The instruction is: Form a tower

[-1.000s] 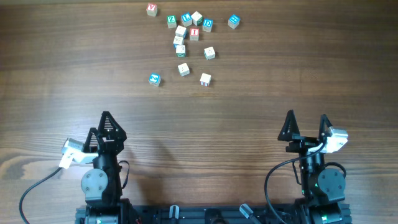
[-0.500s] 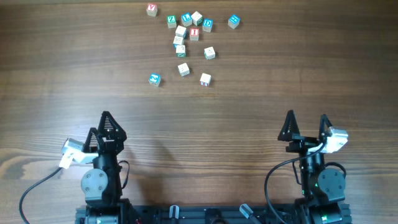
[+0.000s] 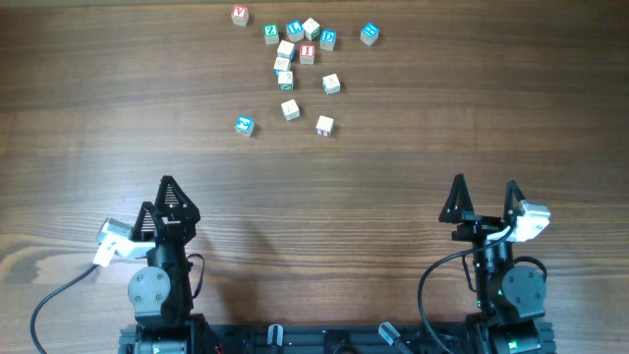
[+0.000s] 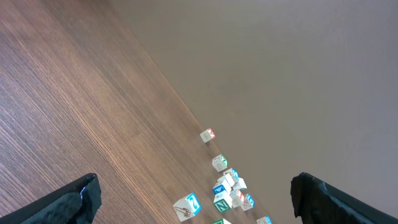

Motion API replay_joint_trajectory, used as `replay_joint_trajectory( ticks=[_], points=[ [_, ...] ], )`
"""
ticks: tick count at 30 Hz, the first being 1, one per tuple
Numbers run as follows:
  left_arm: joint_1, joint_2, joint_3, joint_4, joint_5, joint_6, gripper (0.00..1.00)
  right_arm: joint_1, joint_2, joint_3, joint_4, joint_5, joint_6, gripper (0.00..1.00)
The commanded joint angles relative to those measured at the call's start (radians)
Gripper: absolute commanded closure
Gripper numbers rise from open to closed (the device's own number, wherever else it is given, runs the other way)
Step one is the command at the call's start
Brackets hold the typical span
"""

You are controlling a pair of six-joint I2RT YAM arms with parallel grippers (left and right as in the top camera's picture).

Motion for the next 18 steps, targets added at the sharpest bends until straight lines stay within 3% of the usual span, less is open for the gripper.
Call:
replay_joint_trajectory(
  ticks=[1,18],
  points=[
    [0.003,-0.01,-0.004,-0.001,0.009,0.016,0.0,-0.004,-0.003,-0.001,0.005,0.014,-0.017,0.0],
    [0.003,-0.01,-0.004,-0.001,0.009,0.016,0.0,-0.004,-0.003,-0.001,0.005,0.014,-0.017,0.0]
  ],
)
